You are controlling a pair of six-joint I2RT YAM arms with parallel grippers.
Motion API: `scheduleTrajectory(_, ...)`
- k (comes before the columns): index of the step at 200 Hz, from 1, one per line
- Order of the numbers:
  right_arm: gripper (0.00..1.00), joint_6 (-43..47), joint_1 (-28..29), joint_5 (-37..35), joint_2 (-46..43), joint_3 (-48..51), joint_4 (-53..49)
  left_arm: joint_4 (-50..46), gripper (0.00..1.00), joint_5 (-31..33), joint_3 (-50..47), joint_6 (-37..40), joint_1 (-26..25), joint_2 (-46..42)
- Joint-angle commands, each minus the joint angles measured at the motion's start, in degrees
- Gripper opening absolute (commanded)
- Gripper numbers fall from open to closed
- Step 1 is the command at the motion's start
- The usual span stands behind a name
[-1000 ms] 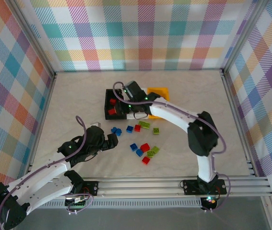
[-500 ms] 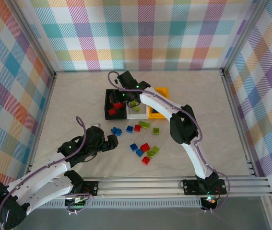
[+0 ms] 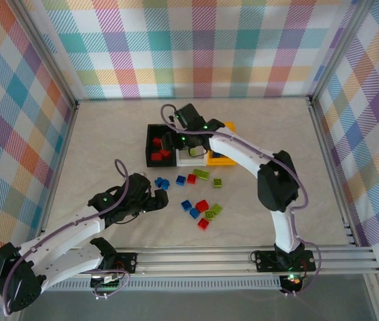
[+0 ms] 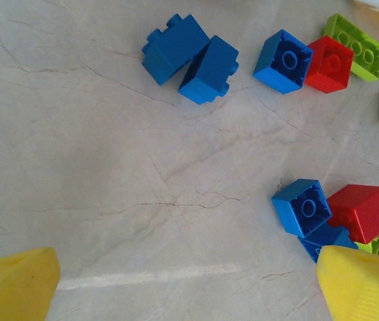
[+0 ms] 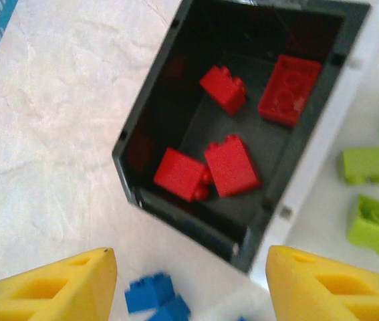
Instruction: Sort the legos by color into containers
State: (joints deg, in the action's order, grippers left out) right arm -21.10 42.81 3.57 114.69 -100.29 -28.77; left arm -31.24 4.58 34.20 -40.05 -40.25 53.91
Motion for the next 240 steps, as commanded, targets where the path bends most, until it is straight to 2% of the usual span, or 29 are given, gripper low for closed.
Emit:
scheduleTrajectory(1,0.61,-0.92,0.23,0.29,-7.43,8.48,4.89,4.93,0.92,-5.31,1.86,2.31,0.55,4.49)
scheduleTrajectory(47,0.61,-2.46,0.18,-1.48,-19.80,26.33,8.78,9.23,0.83,-5.73,7.07,5.21,-3.07,17.62)
scheduleTrajectory(75,0.61,-3.62,-0.14,-2.56,-25.75,33.46,9.88,10.59,0.73,-6.07,10.52,6.62,-4.78,24.28)
scheduleTrajectory(99,0.61,-4.07,-0.61,-3.22,-29.38,37.71,10.02,10.85,0.72,-5.01,12.56,6.78,-5.60,27.97)
scheduleTrajectory(109,0.61,-4.56,-0.92,-3.39,-30.73,39.47,10.51,10.62,0.69,-4.03,14.00,7.52,-5.48,29.27)
scheduleTrajectory(130,0.61,-5.57,-1.57,-3.31,-33.04,42.28,11.41,7.76,0.63,-0.27,19.41,10.75,-5.32,32.62)
scheduleTrajectory(190,0.61,-5.61,-3.43,-3.67,-38.48,45.91,10.77,-0.88,0.62,5.30,30.62,20.42,-2.38,43.35)
scheduleTrajectory(240,0.61,-5.62,-5.80,-3.49,-42.25,47.47,10.67,-1.77,0.57,8.50,33.93,22.23,-2.43,48.89)
